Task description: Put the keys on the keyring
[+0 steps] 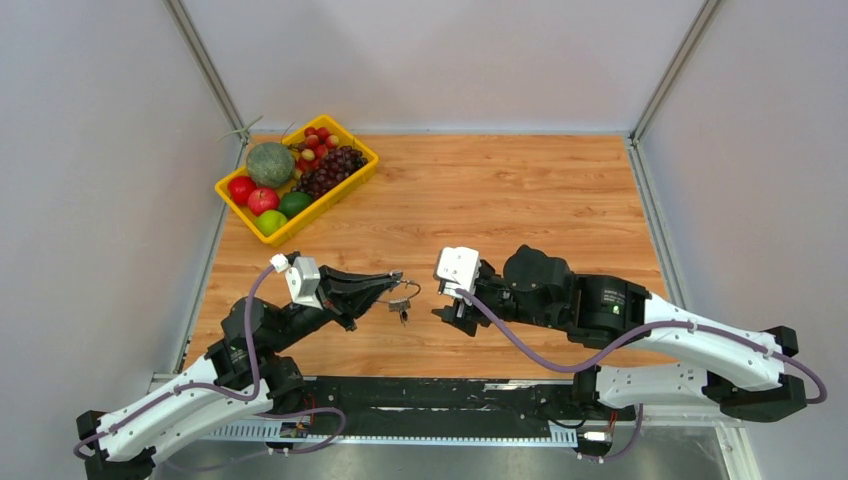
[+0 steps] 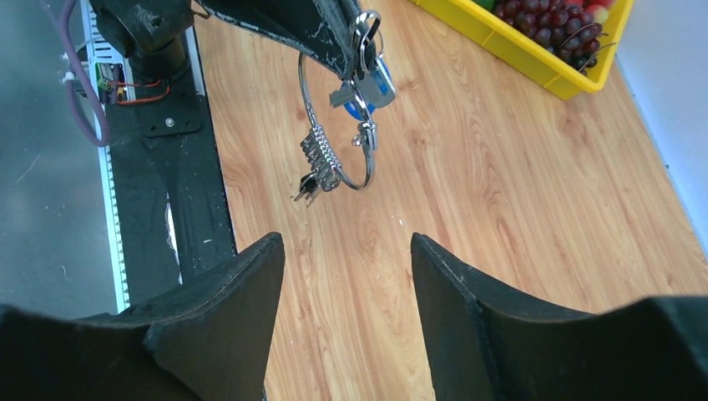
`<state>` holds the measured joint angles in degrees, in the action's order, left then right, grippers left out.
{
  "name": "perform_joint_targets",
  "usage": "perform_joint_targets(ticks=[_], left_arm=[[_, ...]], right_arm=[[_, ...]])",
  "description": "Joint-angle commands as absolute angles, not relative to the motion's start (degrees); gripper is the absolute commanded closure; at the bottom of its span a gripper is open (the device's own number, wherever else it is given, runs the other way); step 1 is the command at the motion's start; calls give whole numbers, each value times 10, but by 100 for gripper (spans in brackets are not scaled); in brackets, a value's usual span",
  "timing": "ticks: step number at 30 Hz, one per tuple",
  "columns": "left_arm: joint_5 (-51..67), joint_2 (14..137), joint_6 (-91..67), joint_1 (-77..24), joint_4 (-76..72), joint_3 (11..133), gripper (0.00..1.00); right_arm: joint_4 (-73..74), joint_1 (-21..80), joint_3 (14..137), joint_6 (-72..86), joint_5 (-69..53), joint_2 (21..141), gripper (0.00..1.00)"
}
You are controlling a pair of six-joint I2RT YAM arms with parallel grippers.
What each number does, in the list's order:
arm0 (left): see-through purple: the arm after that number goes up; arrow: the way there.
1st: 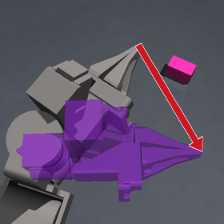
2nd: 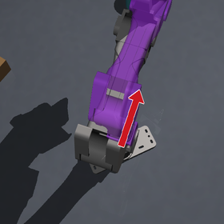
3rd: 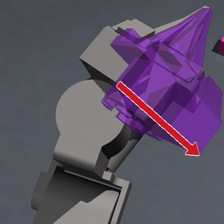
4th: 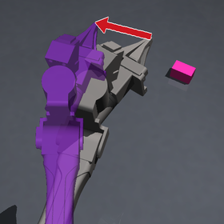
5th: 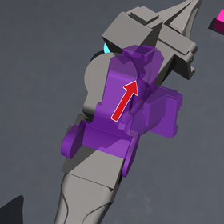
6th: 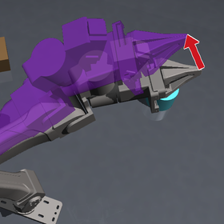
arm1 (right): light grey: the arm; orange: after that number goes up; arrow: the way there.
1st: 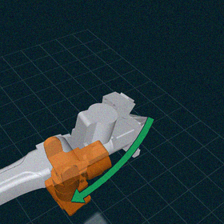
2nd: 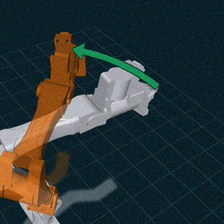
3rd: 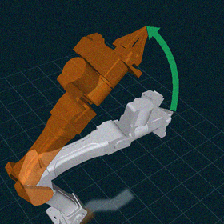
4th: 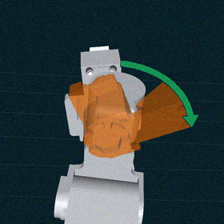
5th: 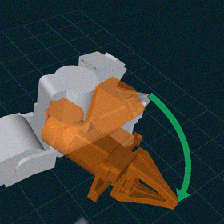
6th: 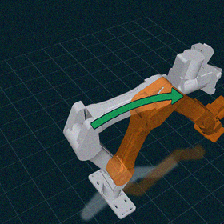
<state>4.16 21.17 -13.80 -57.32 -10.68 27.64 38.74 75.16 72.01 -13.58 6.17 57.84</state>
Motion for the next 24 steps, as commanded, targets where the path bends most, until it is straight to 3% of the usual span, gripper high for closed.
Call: perform_joint_targets(ticks=[1, 17, 24], left_arm=[[77, 206, -141, -575, -154, 275, 100], [141, 196, -150, -575, -187, 265, 100], [147, 190, -156, -575, -195, 261, 100]], right_arm=[[349, 749, 701, -140, 42, 570, 37], [291, 747, 686, -159, -15, 596, 36], [282, 744, 682, -154, -42, 614, 47]])
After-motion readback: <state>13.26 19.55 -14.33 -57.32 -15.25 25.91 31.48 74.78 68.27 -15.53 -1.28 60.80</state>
